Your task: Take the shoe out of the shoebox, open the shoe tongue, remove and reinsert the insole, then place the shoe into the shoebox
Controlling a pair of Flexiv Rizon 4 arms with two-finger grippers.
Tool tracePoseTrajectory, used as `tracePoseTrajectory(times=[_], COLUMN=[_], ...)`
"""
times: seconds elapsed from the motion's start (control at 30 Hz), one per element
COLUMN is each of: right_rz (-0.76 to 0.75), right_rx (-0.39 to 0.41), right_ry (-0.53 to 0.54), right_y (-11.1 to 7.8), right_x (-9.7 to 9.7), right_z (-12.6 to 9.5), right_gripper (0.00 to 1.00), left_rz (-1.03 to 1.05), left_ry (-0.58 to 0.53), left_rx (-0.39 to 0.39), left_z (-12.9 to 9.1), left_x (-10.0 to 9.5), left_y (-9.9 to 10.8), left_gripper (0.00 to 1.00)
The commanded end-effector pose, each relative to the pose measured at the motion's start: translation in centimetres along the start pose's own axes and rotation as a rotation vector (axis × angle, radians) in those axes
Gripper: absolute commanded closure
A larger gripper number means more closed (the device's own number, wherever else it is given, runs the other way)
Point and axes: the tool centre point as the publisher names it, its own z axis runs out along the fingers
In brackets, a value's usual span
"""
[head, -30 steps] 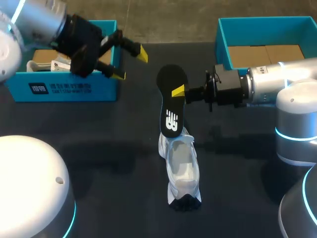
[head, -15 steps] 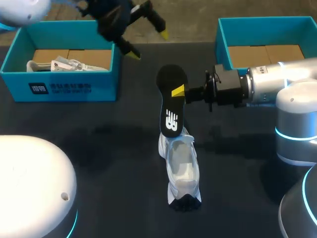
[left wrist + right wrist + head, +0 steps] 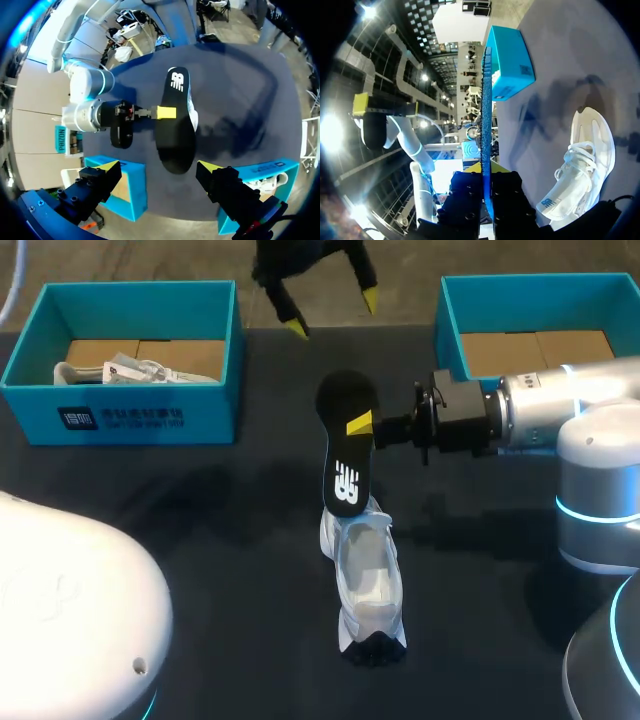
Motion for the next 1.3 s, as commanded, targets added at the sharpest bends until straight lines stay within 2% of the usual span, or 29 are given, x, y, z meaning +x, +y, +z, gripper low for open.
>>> tracePoseTrajectory(times=[0.03, 0.33, 0.67, 0.7, 0.83, 1.03, 1.3], right_rz=[0.001, 0.001, 0.001, 0.001, 0.001, 0.001, 0.001], right_rx=[-0.001, -0.001, -0.001, -0.001, -0.001, -0.001, -0.001], right_ry=[-0.003, -0.003, -0.003, -0.003, -0.003, -0.003, -0.003], right_y=[0.0, 0.0, 0.0, 0.0, 0.0, 0.0, 0.0], right_x=[0.0, 0.0, 0.0, 0.0, 0.0, 0.0, 0.0], right_z=[0.2, 0.2, 0.2, 0.2, 0.2, 0.2, 0.2], right_gripper=[1.00, 1.00, 1.00, 1.00, 1.00, 1.00, 1.00], left_rz=[0.006, 0.048, 0.061, 0.059, 0.095, 0.103, 0.106], left_ry=[0.303, 0.382, 0.376, 0.222, 0.071, -0.091, -0.300], left_rx=[0.030, 0.075, 0.082, 0.052, 0.015, 0.000, -0.008], left_z=[-0.1, 1.2, 1.4, 1.3, 0.8, 1.1, 0.7], left_x=[-0.8, -1.7, -1.7, -0.1, 0.9, 2.3, 3.3], left_y=[0.6, 0.3, 0.0, -0.6, -1.6, -2.8, -3.1], left_gripper=[0.00, 0.00, 0.00, 0.00, 0.00, 0.00, 0.00])
